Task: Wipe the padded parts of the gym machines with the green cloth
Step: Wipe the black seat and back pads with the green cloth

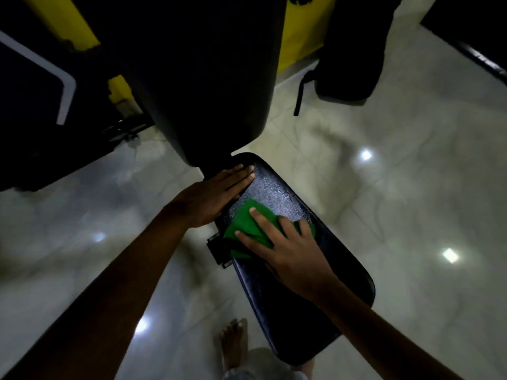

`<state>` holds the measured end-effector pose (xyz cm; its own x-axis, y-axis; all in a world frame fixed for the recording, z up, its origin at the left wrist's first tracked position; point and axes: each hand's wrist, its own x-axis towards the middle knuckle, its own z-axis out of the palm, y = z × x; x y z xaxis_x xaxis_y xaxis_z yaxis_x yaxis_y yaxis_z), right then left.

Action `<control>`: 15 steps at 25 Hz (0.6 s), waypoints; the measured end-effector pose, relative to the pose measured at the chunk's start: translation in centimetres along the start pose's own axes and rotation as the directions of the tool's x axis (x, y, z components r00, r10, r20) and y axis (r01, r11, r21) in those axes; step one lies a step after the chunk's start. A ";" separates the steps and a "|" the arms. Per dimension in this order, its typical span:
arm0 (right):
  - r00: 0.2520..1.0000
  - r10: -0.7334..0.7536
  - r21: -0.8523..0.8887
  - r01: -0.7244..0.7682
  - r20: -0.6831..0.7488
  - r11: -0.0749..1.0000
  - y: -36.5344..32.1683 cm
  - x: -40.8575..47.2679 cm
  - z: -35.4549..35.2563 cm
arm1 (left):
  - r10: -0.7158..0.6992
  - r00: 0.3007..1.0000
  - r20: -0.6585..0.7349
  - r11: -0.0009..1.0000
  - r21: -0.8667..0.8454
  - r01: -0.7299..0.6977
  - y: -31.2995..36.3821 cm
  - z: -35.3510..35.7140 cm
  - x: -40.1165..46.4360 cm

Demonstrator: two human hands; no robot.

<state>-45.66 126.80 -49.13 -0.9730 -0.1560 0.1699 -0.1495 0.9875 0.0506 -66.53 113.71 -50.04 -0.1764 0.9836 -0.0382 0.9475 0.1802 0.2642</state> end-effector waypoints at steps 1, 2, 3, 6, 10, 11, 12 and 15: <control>0.999 0.024 -0.022 -0.023 0.035 0.999 0.9 0.1 0.0 | 0.006 1.000 0.001 1.000 -0.008 -0.006 0.1 0.1 0.3; 0.988 0.147 -0.036 -0.146 0.044 0.989 1.5 0.3 0.2 | -0.003 1.000 0.019 0.999 -0.032 0.003 0.3 0.0 0.6; 0.946 0.325 -0.032 -0.324 0.024 0.946 1.5 0.5 0.3 | -0.010 0.999 0.037 0.999 -0.050 0.011 0.5 0.1 0.8; 0.893 0.445 -0.029 -0.448 -0.069 0.894 -1.4 -0.2 0.3 | 0.030 0.999 0.016 0.998 -0.053 -0.029 0.5 0.2 1.4; 0.999 0.006 -0.036 -0.008 -0.051 0.999 -4.2 -2.6 0.0 | 0.084 0.995 -0.045 0.995 0.065 -0.081 0.4 0.2 1.2; 0.999 -0.045 -0.051 0.044 -0.019 0.998 -3.6 -2.7 -0.1 | 0.080 0.996 -0.045 0.994 0.075 -0.076 0.6 0.1 1.3; 0.999 -0.045 -0.078 0.044 -0.015 0.996 -2.5 -2.5 0.0 | 0.070 0.997 -0.039 0.995 0.076 -0.067 0.7 0.0 1.4; 0.915 0.402 -0.080 -0.404 -0.034 0.911 1.5 -1.2 0.1 | 0.069 0.998 -0.006 0.995 0.075 -0.068 0.2 0.1 1.2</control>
<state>-44.72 128.46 -49.36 -0.9445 0.2536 0.2090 0.2705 0.9610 0.0566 -66.50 114.92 -50.12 -0.1125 0.9935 -0.0147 0.9746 0.1132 0.1935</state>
